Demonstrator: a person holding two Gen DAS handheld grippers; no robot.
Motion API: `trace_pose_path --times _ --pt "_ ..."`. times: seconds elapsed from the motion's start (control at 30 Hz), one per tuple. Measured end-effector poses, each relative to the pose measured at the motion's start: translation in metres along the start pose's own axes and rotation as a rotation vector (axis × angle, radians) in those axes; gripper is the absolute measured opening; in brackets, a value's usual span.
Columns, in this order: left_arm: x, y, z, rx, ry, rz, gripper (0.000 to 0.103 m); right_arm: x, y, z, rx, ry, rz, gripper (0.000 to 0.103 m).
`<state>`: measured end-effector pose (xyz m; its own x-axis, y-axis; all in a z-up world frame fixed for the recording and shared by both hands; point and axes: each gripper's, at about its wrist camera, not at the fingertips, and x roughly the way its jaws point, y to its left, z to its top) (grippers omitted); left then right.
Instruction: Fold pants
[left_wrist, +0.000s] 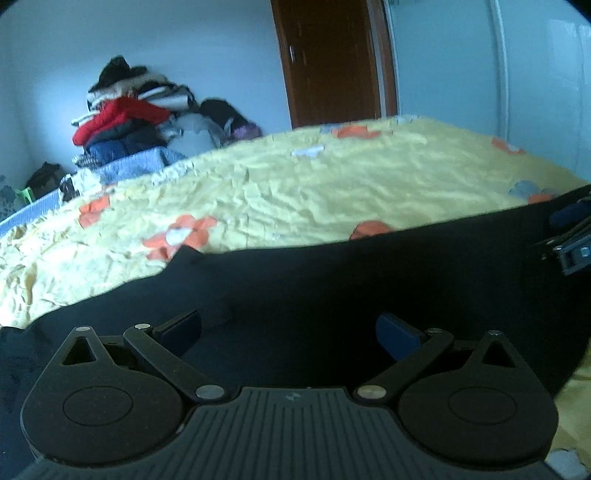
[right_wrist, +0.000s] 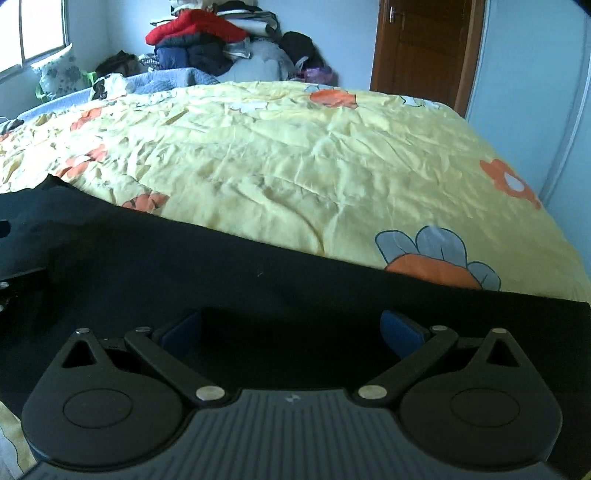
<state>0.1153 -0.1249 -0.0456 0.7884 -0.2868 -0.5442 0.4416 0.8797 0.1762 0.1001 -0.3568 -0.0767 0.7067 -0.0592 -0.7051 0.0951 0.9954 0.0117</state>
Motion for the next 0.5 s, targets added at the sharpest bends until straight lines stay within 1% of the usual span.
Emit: trace_pose_path --times 0.03,0.07,0.13,0.17,0.2,0.23,0.27,0.3,0.33,0.4,0.43,0.5 --pt "-0.007 0.001 -0.002 -0.004 -0.022 0.007 0.103 -0.008 -0.003 -0.001 0.040 -0.020 -0.023 0.103" --pt "-0.014 0.003 -0.004 -0.006 -0.040 0.016 0.103 -0.020 -0.005 -0.005 0.072 -0.071 -0.042 0.103" --pt "-0.025 0.009 -0.012 -0.013 -0.050 0.033 0.103 -0.054 -0.010 -0.021 0.106 -0.230 -0.064 0.103" --pt "-0.031 0.012 -0.016 -0.025 -0.052 0.039 0.103 -0.072 -0.016 -0.034 0.135 -0.299 -0.101 0.103" --pt "-0.036 0.016 -0.021 -0.044 -0.051 0.044 0.103 -0.081 -0.022 -0.043 0.166 -0.317 -0.130 0.103" --pt "-0.040 0.019 -0.025 -0.059 -0.047 0.044 0.103 -0.088 -0.034 -0.052 0.222 -0.291 -0.152 0.103" --pt "-0.044 0.022 -0.029 -0.073 -0.045 0.042 0.103 -0.092 -0.048 -0.059 0.278 -0.249 -0.146 0.103" --pt "-0.047 0.025 -0.034 -0.085 -0.045 0.041 0.103 -0.097 -0.060 -0.066 0.318 -0.232 -0.122 0.103" --pt "-0.051 0.026 -0.039 -0.094 -0.046 0.046 0.103 -0.106 -0.073 -0.075 0.364 -0.236 -0.102 0.103" --pt "-0.054 0.027 -0.047 -0.098 -0.040 0.055 0.103 -0.121 -0.091 -0.089 0.445 -0.263 -0.107 0.103" --pt "-0.053 0.027 -0.050 -0.098 -0.032 0.053 0.103 -0.126 -0.100 -0.095 0.492 -0.279 -0.088 0.103" --pt "-0.051 0.027 -0.052 -0.099 -0.001 0.042 0.103 -0.129 -0.121 -0.106 0.625 -0.287 -0.018 0.103"
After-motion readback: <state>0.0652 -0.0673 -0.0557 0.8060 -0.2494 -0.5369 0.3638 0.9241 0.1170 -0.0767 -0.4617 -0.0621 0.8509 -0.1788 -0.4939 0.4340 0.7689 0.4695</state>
